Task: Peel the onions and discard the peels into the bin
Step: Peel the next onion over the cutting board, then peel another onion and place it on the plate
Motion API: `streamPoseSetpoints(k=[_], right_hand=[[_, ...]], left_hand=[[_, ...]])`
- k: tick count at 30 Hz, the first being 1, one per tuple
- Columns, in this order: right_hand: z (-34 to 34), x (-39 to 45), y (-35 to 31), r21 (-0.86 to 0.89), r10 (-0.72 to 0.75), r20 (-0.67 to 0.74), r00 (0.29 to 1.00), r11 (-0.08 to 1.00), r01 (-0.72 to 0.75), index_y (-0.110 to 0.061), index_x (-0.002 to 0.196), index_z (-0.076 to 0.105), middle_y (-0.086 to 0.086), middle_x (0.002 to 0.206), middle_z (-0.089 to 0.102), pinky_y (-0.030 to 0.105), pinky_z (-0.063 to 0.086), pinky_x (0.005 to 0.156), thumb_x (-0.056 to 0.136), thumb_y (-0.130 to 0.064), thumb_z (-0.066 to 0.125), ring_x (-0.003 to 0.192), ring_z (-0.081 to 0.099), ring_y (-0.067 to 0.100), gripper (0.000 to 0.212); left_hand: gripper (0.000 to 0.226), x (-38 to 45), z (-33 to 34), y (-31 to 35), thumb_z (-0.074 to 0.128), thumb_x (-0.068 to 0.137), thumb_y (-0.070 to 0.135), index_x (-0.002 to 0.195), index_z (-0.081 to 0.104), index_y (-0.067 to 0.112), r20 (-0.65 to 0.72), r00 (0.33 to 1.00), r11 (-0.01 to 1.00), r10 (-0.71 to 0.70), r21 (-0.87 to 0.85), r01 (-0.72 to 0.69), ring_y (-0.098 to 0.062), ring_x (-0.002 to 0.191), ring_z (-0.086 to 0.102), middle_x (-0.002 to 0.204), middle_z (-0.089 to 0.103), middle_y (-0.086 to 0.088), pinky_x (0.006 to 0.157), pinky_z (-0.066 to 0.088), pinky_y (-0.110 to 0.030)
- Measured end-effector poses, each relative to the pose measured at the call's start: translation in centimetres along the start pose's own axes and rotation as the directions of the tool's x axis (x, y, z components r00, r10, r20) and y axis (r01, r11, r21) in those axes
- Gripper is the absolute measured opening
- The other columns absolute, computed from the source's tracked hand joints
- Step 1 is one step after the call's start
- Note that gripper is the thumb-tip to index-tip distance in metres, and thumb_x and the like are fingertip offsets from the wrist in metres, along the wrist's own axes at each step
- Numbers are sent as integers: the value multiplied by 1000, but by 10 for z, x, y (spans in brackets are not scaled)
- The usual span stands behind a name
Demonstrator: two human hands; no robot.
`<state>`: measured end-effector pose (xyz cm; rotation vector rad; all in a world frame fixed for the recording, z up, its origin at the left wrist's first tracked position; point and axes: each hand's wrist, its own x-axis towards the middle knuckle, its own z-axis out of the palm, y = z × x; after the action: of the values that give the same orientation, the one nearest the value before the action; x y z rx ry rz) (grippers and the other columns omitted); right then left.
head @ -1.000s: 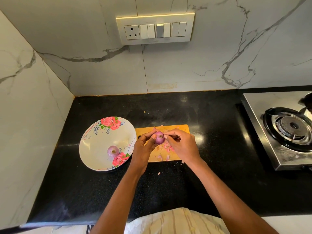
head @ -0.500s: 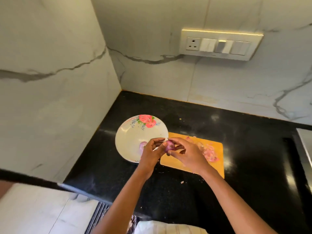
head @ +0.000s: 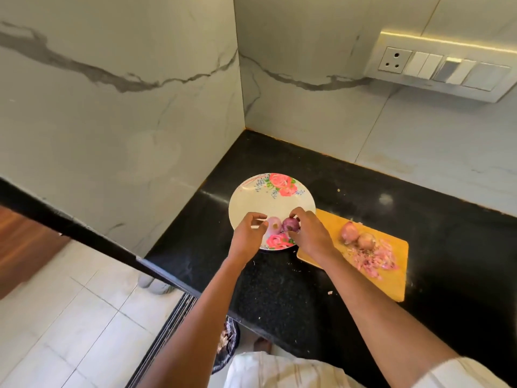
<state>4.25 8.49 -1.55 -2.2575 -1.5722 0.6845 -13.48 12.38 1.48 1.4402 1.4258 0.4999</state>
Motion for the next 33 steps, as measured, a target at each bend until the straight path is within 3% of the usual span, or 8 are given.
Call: streamPoseSetpoints(k=[3, 6, 10, 16, 20, 23, 27, 33], right_hand=[[0, -3, 1, 4, 0, 11, 1000, 1000, -1, -32, 131, 48, 3, 126, 56, 37, 55, 84, 89, -28, 76, 113, 59, 24, 51], [-2, -10, 4, 41, -8, 4, 1000, 999, 8, -32, 136, 46, 1, 134, 55, 34, 53, 88, 87, -28, 79, 120, 56, 23, 59], [-7, -23, 6, 113, 15, -66, 998, 994, -7, -30, 138, 47, 1, 136, 56, 34, 53, 90, 90, -28, 77, 119, 57, 21, 56], [-29, -39, 21, 221, 74, -204, 976, 975, -27, -27, 135, 54, -2, 131, 61, 32, 53, 90, 94, -25, 72, 116, 60, 17, 45], [-51, -46, 41, 278, 174, -296, 939, 956, -90, -27, 130, 57, -4, 125, 61, 37, 56, 90, 96, -26, 69, 110, 61, 16, 37], [-61, -57, 65, 323, 248, -353, 902, 937, -132, -27, 128, 59, -4, 123, 60, 36, 57, 90, 97, -25, 68, 113, 60, 17, 33], [-63, -76, 94, 340, 350, -353, 867, 912, -230, -26, 136, 57, -3, 135, 55, 37, 51, 99, 97, -31, 65, 127, 50, 17, 40], [-60, -94, 120, 277, 365, -329, 871, 919, -280, -27, 145, 52, 0, 142, 55, 35, 43, 109, 99, -27, 62, 134, 47, 21, 47]], left_hand=[[16, -1, 10, 2, 59, 102, 26, 118, 59, 25, 2, 999, 999, 37, -1, -37, -14, 104, 62, 116, 64, 8, 84, 52, -26], [14, -3, 20, 4, 60, 102, 24, 116, 58, 27, -3, 998, 998, 62, -14, -62, -12, 104, 62, 112, 62, 10, 78, 48, -19], [18, -3, 35, 13, 61, 102, 25, 119, 58, 24, 28, 996, 997, 81, 9, -82, -9, 103, 58, 111, 60, 11, 95, 51, -30], [20, 2, 64, 33, 59, 102, 24, 122, 61, 25, 104, 985, 989, 140, 30, -144, -15, 111, 64, 110, 63, 11, 101, 54, -38], [14, 6, 86, 44, 60, 102, 24, 114, 60, 32, 165, 972, 985, 167, 23, -173, -19, 109, 65, 112, 64, 10, 97, 56, -40], [15, 4, 108, 54, 57, 104, 22, 118, 59, 27, 216, 958, 980, 187, 20, -196, -12, 98, 64, 112, 62, 9, 73, 55, -17], [11, -1, 141, 60, 57, 103, 23, 111, 60, 29, 309, 923, 972, 230, -34, -231, -17, 105, 65, 115, 66, 2, 90, 58, -39], [13, -17, 176, 65, 60, 101, 15, 105, 65, 26, 372, 907, 976, 197, -162, -146, -19, 106, 67, 110, 69, 2, 79, 57, -28]])
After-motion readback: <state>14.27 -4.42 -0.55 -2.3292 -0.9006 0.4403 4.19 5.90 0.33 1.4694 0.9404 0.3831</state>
